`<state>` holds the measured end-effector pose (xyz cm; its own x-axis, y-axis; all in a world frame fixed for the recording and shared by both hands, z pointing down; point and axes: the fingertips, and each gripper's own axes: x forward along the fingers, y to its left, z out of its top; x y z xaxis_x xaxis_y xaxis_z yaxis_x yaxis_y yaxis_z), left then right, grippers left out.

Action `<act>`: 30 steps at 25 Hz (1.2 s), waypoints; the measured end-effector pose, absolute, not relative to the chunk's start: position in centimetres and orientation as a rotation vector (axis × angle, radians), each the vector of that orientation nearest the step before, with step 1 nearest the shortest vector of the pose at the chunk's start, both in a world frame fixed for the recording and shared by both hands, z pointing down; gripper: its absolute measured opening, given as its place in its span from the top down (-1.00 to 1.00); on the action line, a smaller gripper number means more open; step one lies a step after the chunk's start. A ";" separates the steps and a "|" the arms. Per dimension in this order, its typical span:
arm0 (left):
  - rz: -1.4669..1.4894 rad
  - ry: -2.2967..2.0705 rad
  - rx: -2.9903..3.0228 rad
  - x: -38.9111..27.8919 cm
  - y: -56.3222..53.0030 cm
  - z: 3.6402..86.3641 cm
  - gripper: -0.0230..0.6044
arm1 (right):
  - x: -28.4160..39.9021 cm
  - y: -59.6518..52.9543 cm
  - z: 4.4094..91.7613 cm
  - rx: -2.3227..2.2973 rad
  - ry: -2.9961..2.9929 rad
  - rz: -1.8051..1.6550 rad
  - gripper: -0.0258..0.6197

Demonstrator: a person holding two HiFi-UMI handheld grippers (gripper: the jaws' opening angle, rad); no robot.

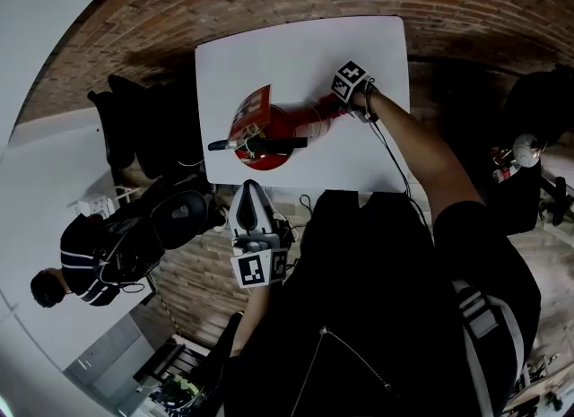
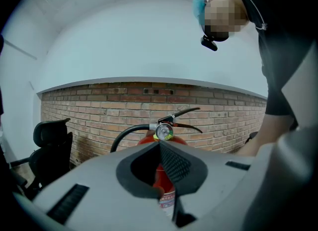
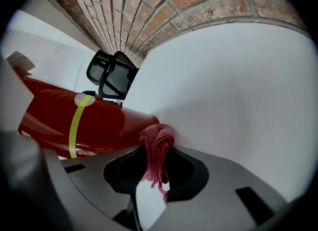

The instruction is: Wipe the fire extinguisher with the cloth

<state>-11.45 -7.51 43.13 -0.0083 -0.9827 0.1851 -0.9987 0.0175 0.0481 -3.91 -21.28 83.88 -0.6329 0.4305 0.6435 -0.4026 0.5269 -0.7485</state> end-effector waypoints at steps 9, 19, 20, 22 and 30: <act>0.147 -2.129 2.058 -11.8 -6.8 43.3 0.89 | -4.5 -20.7 83.5 -0.069 -1.872 1.236 0.59; 0.124 -2.121 2.097 -11.2 -6.9 43.0 0.89 | -4.6 -20.6 80.5 -0.103 -1.896 1.306 0.59; 0.119 -2.120 2.100 -11.2 -7.0 43.0 0.89 | -4.7 -20.6 80.0 -0.104 -1.903 1.316 0.59; 0.110 -2.117 2.105 -11.1 -7.0 42.9 0.89 | -4.6 -20.6 79.2 -0.105 -1.913 1.342 0.59; 0.086 -2.114 2.127 -10.4 -7.1 42.3 0.89 | -4.3 -20.3 76.5 -0.124 -1.943 1.412 0.59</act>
